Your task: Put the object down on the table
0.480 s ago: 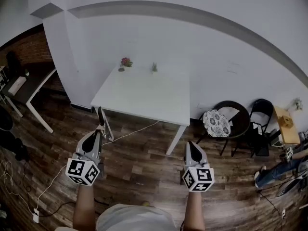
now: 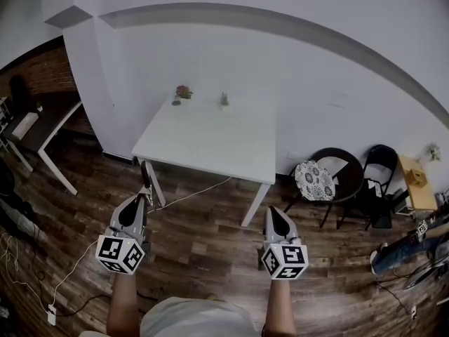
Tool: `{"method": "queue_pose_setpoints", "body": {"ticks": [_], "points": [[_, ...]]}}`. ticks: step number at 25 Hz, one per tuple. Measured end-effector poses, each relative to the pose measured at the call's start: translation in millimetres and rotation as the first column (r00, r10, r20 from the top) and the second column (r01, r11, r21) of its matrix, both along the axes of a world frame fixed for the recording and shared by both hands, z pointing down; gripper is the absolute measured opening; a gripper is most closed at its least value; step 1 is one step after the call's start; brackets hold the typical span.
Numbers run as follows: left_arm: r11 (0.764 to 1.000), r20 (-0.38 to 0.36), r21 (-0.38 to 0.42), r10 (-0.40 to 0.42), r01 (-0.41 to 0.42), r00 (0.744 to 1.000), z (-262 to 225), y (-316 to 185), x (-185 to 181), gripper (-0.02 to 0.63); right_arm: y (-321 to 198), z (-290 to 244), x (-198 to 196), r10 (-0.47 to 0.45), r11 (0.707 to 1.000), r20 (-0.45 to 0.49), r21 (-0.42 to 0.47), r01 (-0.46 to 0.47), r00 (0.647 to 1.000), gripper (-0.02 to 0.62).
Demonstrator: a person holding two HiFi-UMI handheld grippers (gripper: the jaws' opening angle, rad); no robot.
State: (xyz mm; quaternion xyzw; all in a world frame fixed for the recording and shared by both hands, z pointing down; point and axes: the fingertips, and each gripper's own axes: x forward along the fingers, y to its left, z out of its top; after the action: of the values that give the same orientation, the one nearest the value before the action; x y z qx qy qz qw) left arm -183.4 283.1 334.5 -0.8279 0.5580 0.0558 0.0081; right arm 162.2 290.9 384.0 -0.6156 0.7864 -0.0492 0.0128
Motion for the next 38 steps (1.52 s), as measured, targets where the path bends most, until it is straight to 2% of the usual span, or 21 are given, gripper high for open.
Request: {"method": "queue_pose_setpoints", "body": {"ticks": [16, 26, 38], "points": [[1.0, 0.0, -0.024, 0.004, -0.004, 1.0, 10, 2, 13, 0.011, 6, 6, 0, -0.023, 1.0, 0.021, 0.013, 0.022, 1.0, 0.003], [0.999, 0.007, -0.034, 0.001, 0.0, 1.0, 12, 0, 24, 0.011, 1, 12, -6, -0.076, 0.997, 0.034, 0.002, 0.076, 0.997, 0.003], [0.997, -0.002, -0.069, 0.02, -0.02, 1.0, 24, -45, 28, 0.011, -42, 22, -12, -0.083, 0.996, 0.051, -0.024, 0.085, 0.995, 0.003]]}}
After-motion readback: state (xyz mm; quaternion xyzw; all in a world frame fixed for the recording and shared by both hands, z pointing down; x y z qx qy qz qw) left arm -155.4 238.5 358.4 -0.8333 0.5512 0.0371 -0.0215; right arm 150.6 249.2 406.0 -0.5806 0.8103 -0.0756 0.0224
